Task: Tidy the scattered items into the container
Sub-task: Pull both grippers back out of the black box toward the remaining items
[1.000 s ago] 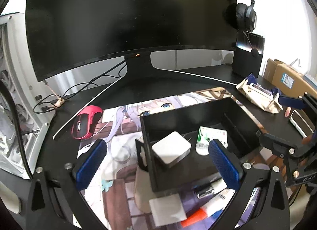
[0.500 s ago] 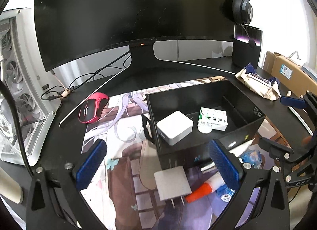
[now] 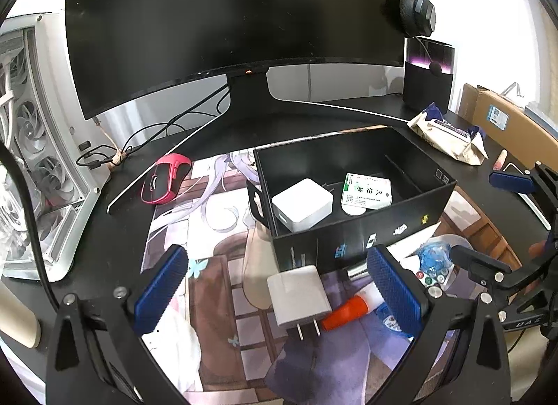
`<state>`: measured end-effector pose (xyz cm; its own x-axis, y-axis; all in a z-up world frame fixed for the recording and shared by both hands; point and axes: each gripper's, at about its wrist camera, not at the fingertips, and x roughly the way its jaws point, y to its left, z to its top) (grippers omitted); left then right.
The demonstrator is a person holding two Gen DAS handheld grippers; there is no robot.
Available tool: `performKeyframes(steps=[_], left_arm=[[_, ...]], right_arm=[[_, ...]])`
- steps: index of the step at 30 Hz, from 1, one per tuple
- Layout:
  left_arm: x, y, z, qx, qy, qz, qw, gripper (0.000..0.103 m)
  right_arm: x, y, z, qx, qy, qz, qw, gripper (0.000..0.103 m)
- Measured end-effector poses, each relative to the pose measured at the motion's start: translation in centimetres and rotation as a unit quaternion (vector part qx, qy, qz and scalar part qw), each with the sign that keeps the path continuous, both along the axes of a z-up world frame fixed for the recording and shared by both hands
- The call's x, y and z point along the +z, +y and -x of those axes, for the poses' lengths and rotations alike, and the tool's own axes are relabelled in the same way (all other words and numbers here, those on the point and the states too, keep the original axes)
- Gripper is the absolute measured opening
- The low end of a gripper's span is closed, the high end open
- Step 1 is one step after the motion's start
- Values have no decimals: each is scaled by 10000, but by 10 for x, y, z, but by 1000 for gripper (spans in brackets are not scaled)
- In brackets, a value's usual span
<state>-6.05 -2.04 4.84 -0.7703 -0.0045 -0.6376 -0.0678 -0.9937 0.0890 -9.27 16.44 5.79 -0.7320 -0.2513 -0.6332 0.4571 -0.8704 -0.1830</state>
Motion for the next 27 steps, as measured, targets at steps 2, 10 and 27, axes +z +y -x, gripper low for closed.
performKeyframes(steps=[2, 10, 27], left_arm=[[-2, 0, -2, 30, 10, 27, 10000, 103], [-9, -1, -8, 125, -38, 230, 9996, 103], [-16, -3, -19, 177, -111, 515, 9985, 103]], right_arm=[[-2, -1, -2, 19, -7, -4, 10000, 103], [-8, -7, -9, 75, -43, 46, 10000, 103], [-17, -16, -20, 135, -117, 45, 9998, 103]])
